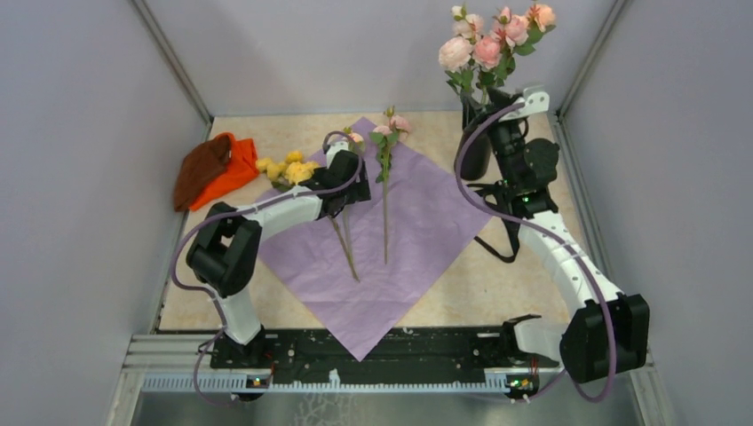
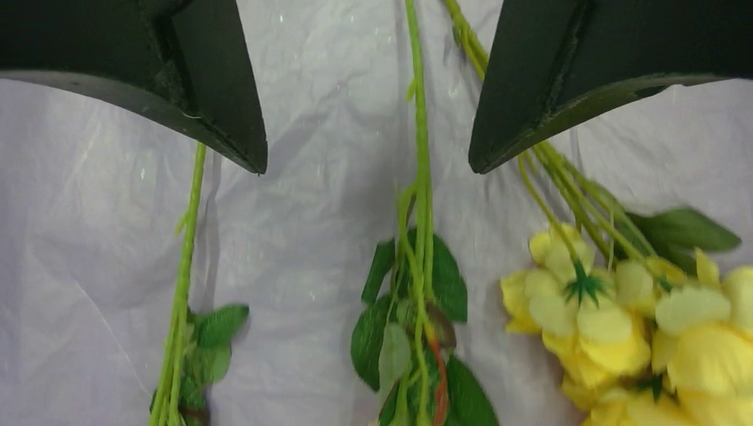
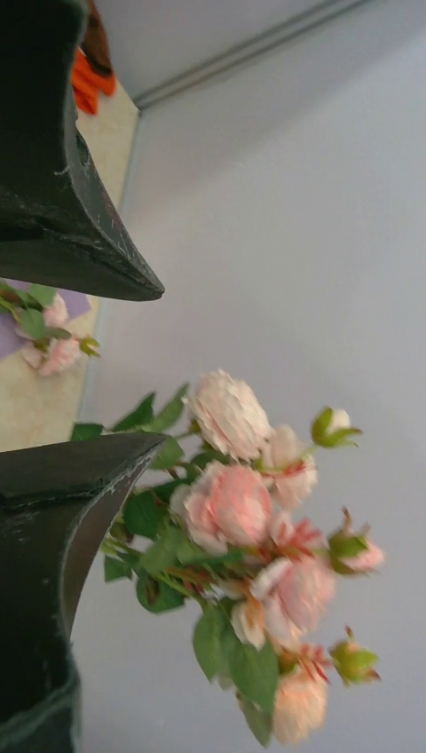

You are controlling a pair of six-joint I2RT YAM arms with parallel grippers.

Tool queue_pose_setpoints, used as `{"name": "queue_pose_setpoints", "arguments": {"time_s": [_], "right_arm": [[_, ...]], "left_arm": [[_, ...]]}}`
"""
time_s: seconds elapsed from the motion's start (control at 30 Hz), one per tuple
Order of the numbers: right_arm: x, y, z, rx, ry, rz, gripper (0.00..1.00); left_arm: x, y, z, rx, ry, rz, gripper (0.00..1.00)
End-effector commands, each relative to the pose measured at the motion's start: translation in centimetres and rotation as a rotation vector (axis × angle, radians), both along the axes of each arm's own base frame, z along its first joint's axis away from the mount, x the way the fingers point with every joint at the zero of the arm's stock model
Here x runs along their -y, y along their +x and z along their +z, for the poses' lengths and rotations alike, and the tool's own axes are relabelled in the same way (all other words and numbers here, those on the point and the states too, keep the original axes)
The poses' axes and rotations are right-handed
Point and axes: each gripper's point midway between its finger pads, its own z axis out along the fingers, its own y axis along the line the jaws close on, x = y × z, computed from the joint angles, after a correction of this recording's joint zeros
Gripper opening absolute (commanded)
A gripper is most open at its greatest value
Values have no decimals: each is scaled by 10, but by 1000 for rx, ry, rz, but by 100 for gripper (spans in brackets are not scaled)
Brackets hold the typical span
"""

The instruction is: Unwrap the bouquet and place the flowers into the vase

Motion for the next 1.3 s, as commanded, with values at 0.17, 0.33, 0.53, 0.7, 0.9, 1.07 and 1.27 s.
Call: {"name": "queue_pose_setpoints", "arguments": {"time_s": [0.17,0.33,0.53,0.7,0.9,1.07,1.27], "right_arm": [[-32,-29,-17,5,49,108,42],[-37,-31,-31,-21,51,130,41],[-39,-33,-44,-45,53,140,40],[-42,-35,-49,-56,54,154,39],[-47,-36,-56,-70,53,176,35],[-62,-34,-67,-103,34,213,33],[-110,-14,-114,-267,-19,305,34]], "left_arm": [[-8,12,-7,-72,36,17,85],[-18,12,-22,-113,19,36,73],[-15,7,-38,-158,-33,9,64],[-10,3,-50,-190,-42,-21,56],[-8,1,-55,-207,-47,-37,12],[-4,0,-36,-170,-78,-57,0],[10,-6,19,8,-160,-161,0]]}}
